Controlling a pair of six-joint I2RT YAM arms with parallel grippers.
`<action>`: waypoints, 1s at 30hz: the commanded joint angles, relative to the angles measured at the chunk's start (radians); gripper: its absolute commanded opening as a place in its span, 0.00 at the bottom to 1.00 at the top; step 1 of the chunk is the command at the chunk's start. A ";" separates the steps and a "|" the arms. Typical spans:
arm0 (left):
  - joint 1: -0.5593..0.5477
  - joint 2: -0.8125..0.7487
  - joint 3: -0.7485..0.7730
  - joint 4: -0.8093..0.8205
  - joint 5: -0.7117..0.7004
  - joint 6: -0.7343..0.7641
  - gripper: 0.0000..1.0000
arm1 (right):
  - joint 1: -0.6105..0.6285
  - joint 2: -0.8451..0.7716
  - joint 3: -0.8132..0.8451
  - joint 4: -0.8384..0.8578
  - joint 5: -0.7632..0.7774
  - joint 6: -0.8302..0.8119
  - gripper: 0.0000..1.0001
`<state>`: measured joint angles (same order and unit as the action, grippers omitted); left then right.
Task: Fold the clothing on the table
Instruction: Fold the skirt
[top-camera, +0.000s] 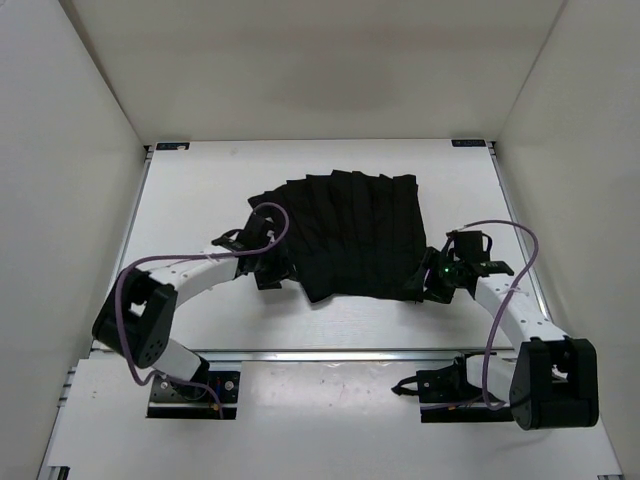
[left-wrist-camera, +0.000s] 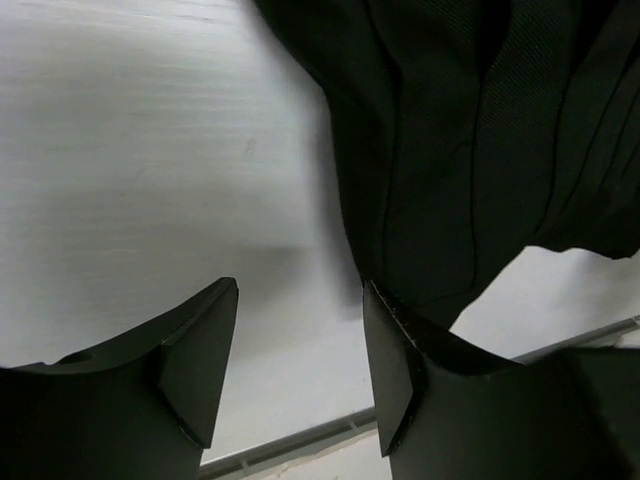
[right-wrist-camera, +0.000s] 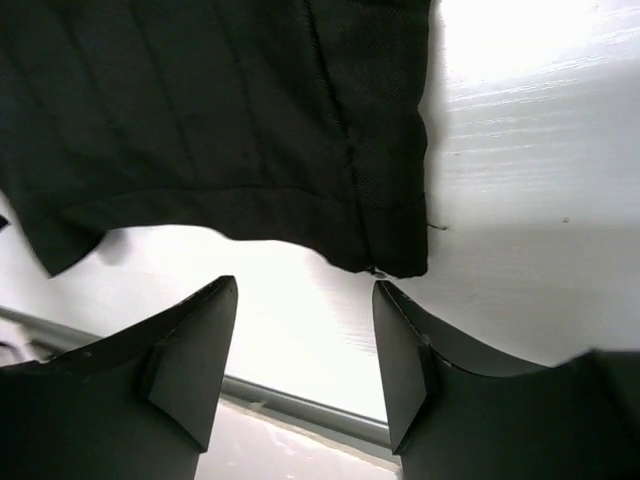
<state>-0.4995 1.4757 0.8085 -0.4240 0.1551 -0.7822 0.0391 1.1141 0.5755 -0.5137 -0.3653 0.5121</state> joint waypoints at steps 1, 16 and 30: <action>-0.051 0.043 0.057 0.051 -0.078 -0.061 0.65 | 0.016 0.021 0.047 -0.006 0.124 -0.059 0.53; -0.047 0.109 -0.002 0.162 -0.031 -0.132 0.64 | 0.185 0.249 0.144 -0.026 0.333 -0.110 0.44; 0.320 -0.138 -0.028 0.001 0.037 0.032 0.64 | 0.367 0.431 0.751 0.033 -0.110 0.023 0.00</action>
<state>-0.2642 1.4322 0.7437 -0.3393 0.1764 -0.8360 0.3691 1.6150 1.1252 -0.5926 -0.2916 0.4568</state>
